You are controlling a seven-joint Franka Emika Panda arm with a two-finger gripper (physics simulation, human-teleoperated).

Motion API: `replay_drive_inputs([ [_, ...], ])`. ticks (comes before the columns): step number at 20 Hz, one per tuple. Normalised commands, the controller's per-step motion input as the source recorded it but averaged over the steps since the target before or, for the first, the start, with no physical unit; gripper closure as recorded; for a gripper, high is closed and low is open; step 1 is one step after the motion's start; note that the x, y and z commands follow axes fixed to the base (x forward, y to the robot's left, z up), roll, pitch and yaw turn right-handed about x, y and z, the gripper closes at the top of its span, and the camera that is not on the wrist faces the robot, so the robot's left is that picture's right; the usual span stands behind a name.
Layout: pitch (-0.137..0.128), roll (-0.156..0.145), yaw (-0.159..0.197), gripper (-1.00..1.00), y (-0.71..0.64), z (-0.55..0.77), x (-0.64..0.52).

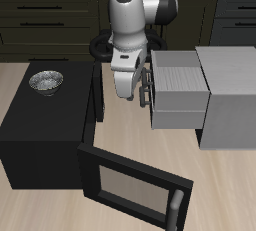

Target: Close the top drawer of the white cabinet

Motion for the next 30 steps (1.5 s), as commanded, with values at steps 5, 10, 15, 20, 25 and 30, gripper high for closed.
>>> replay_drive_inputs([
  [5, -0.037, 0.045, 0.029, -1.00, 0.32, 0.06, 0.07],
  [10, -0.014, 0.049, 0.008, -1.00, 0.30, -0.01, 0.05],
  [15, -0.019, 0.043, -0.001, -1.00, 0.23, -0.02, 0.09],
  [20, -0.004, 0.046, -0.001, -1.00, 0.28, -0.06, 0.08],
  [25, 0.004, 0.048, 0.003, -1.00, 0.30, -0.07, 0.02],
  [30, -0.010, 0.055, -0.004, -1.00, 0.36, 0.01, 0.05],
])
